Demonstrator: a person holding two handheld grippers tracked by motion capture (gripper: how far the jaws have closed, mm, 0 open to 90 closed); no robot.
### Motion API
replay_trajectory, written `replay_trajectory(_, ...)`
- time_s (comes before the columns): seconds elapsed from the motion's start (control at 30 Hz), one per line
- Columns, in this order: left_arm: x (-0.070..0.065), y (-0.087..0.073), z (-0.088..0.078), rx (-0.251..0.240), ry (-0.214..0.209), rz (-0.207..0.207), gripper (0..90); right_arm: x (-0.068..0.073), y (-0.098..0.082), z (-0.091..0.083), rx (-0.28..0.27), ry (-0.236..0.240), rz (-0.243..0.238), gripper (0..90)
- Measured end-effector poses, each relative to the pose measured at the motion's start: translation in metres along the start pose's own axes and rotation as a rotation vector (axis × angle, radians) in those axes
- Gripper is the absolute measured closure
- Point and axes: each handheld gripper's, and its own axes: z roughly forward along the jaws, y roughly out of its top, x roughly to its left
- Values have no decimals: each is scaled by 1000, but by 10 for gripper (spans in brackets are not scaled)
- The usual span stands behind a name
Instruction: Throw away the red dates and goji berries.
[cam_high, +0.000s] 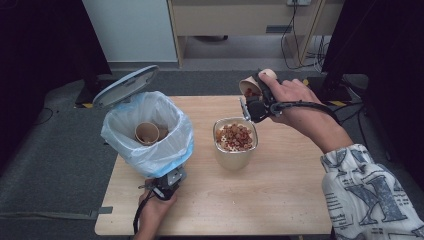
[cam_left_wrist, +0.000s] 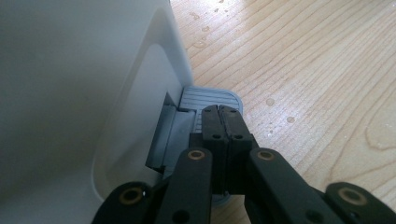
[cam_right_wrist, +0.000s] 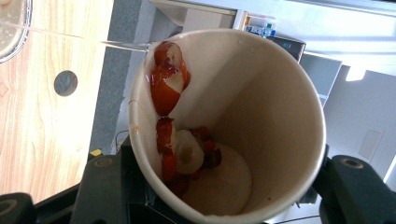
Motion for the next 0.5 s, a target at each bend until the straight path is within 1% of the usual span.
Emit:
replay_trajectory(0.27,0,0,0,0,1,0,887,-1,-1,-1,-4,-7,2,401)
replay_trajectory(0.5,0,0,0,0,0,0,887,-5,-2,-3,-9,-20,7,401)
